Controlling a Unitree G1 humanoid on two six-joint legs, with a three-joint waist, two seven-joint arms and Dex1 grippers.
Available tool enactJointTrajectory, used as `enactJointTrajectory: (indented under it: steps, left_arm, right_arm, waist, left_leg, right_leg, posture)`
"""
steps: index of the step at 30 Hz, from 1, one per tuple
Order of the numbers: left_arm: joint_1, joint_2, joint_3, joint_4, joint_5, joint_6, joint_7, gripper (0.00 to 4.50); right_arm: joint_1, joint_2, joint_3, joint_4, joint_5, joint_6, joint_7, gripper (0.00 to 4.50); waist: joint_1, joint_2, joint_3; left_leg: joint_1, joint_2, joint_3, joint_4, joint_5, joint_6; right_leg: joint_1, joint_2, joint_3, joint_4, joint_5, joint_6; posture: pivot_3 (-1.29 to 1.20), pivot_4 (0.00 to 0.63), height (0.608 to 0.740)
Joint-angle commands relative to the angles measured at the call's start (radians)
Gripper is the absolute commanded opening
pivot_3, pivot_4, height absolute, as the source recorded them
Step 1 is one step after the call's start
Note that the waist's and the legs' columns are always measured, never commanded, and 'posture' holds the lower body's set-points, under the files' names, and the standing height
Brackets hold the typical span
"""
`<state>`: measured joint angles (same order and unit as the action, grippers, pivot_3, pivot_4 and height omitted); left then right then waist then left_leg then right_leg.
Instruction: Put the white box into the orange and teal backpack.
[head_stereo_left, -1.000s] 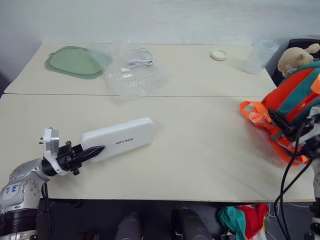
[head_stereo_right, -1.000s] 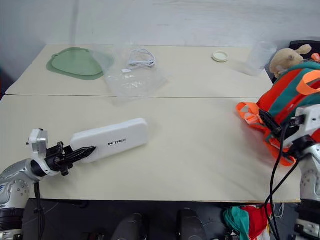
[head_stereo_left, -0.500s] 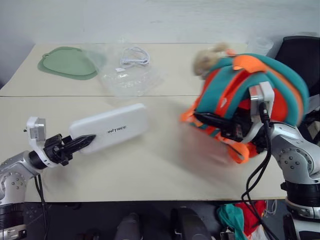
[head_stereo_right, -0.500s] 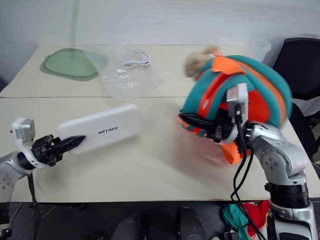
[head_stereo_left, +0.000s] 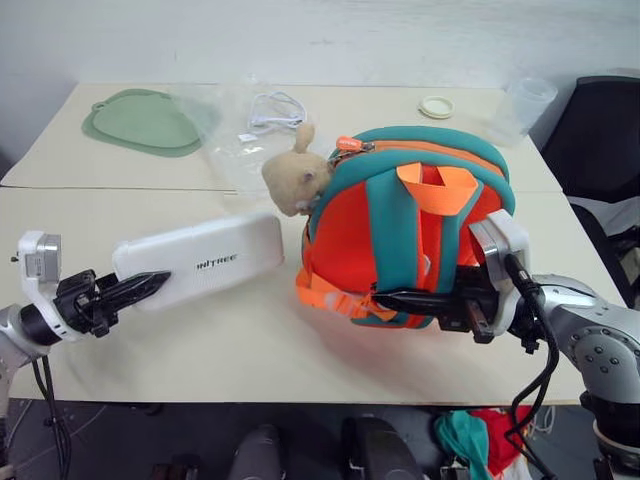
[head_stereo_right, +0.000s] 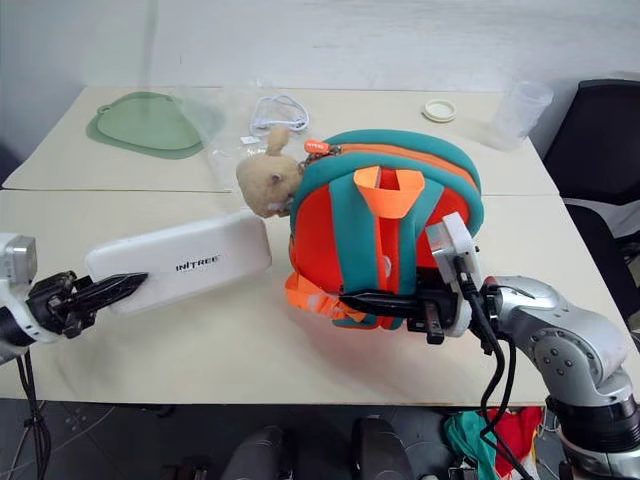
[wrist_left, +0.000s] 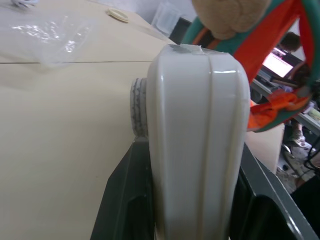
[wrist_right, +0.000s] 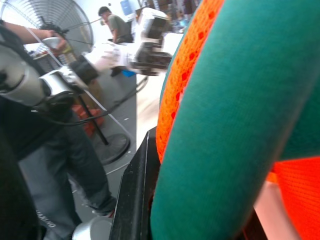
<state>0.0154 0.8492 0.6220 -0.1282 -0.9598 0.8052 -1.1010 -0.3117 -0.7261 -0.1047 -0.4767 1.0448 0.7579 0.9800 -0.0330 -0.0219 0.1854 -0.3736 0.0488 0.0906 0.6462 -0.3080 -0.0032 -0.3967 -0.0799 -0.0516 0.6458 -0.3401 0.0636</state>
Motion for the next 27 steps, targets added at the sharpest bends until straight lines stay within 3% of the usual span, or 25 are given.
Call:
enactJointTrajectory:
  steps: [1,7,11,14,23,27]
  left_arm:
    - [0.007,-0.025,0.068,-0.116,-0.068,0.006,0.076,1.26]
    - [-0.12,-0.081,-0.004,-0.149,-0.071,-0.013,0.199,1.26]
    - [-0.073,0.033,-0.061,-0.22,-0.149,0.105,0.074,1.26]
    - [-0.068,0.066,-0.076,-0.246,-0.172,0.121,0.046,1.26]
    - [-0.246,0.017,-0.11,-0.241,-0.276,0.131,0.116,1.26]
    - [-0.331,-0.052,-0.106,-0.186,-0.229,0.057,0.193,1.26]
  right_arm:
    - [-0.011,0.021,-0.001,-0.006,-0.008,-0.028,0.009,0.06]
    - [-0.001,0.008,0.027,-0.007,-0.022,-0.018,0.051,0.06]
    - [-0.008,0.007,0.023,0.011,-0.042,-0.023,0.063,0.06]
    - [-0.008,0.013,0.021,0.021,-0.056,-0.028,0.064,0.06]
    - [0.026,0.015,0.011,0.025,-0.081,-0.038,0.067,0.06]
    - [0.026,0.017,0.014,0.031,-0.088,-0.043,0.066,0.06]
  waist:
    - [0.002,0.0,0.0]
    - [0.008,0.0,0.0]
    - [-0.001,0.0,0.0]
    - [0.003,0.0,0.0]
    - [0.01,-0.001,0.001]
    - [0.007,-0.001,0.001]
  left_leg:
    - [0.0,0.0,0.0,0.0,0.0,0.0]
    - [0.001,-0.001,-0.001,0.001,0.001,0.0]
    - [0.001,-0.001,0.0,0.001,0.001,-0.002]
    - [0.001,-0.001,0.001,0.0,0.002,-0.004]
    - [0.0,-0.001,0.0,0.002,0.001,-0.001]
    - [0.001,-0.001,0.0,0.001,0.001,-0.002]
  right_leg:
    - [0.0,0.0,0.0,0.0,0.0,0.0]
    - [0.003,0.0,-0.001,0.001,0.0,0.0]
    - [0.002,0.001,0.0,-0.001,0.0,0.001]
    - [0.002,0.001,0.0,-0.002,0.0,0.0]
    - [0.002,0.0,0.0,-0.001,0.001,0.001]
    - [0.002,0.001,0.0,-0.001,0.001,0.001]
  posture:
    - [0.0,0.15,0.74]
    - [0.0,0.15,0.74]
    - [0.0,0.15,0.74]
    - [0.0,0.15,0.74]
    - [0.0,0.15,0.74]
    - [0.0,0.15,0.74]
